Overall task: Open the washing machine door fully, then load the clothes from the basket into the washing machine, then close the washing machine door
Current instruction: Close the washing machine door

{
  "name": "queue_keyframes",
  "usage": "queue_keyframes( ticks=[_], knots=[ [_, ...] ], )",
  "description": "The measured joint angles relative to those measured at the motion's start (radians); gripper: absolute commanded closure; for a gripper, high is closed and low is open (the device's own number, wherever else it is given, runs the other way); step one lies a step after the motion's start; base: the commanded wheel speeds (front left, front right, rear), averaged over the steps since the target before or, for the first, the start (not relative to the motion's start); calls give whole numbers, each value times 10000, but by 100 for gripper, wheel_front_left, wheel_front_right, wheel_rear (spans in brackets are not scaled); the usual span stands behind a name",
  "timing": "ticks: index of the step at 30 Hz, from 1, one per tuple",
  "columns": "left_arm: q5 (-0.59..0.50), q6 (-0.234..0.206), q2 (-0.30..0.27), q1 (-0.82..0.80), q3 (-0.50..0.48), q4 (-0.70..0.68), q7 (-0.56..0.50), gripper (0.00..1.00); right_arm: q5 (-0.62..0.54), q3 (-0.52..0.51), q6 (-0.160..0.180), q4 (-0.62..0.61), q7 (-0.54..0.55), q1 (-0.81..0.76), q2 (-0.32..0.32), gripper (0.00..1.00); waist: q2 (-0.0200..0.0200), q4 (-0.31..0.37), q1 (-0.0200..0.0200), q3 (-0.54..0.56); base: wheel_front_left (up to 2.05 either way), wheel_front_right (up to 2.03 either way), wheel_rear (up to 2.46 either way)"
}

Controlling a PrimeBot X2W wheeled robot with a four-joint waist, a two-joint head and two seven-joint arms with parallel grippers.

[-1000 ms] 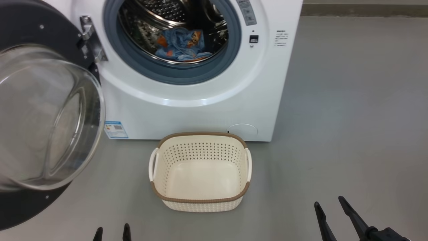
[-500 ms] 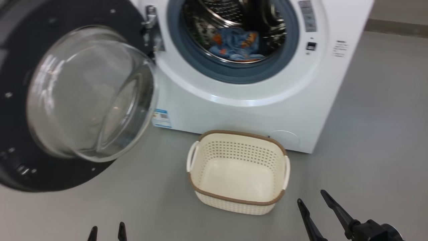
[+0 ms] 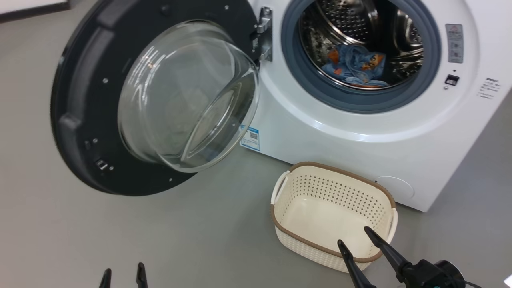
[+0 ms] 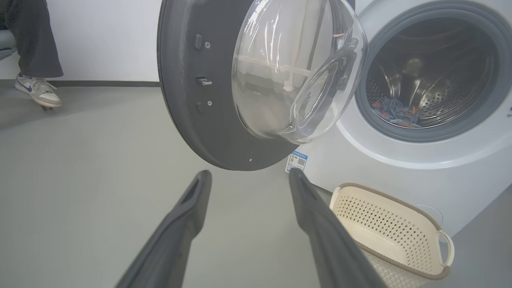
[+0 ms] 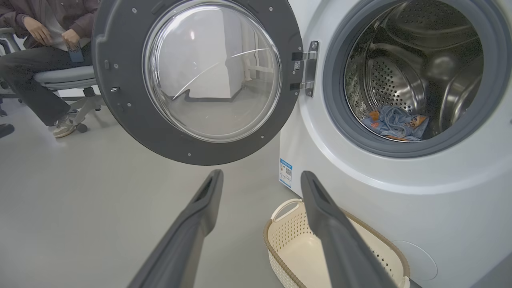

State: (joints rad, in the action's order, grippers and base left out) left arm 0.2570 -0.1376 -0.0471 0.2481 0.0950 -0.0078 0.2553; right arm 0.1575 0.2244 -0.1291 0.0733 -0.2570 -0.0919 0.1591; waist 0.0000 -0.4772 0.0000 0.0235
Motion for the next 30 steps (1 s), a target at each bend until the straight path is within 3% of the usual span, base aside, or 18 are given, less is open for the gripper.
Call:
queue_keyframes(
  ticks=[11,12,14,22,30],
  knots=[
    [374,-374,0,196,-79,-364,0,0,125,447,0,249,0,467,201,0,0,-437,0,-282,0,0,0],
    [518,-435,0,197,-92,-393,0,15,127,470,0,249,0,520,211,0,0,-455,0,-307,0,0,0],
    [894,-520,0,198,-176,-428,0,100,128,493,0,249,0,557,215,0,0,-481,0,-357,0,0,0],
    [3593,-435,27,187,-1659,-594,0,100,128,500,0,272,0,554,203,0,0,-533,0,-573,0,0,0],
    [6636,1039,90,-829,-4468,96,2,100,128,410,0,276,0,521,125,0,0,-527,0,-746,0,0,0]
  ],
)
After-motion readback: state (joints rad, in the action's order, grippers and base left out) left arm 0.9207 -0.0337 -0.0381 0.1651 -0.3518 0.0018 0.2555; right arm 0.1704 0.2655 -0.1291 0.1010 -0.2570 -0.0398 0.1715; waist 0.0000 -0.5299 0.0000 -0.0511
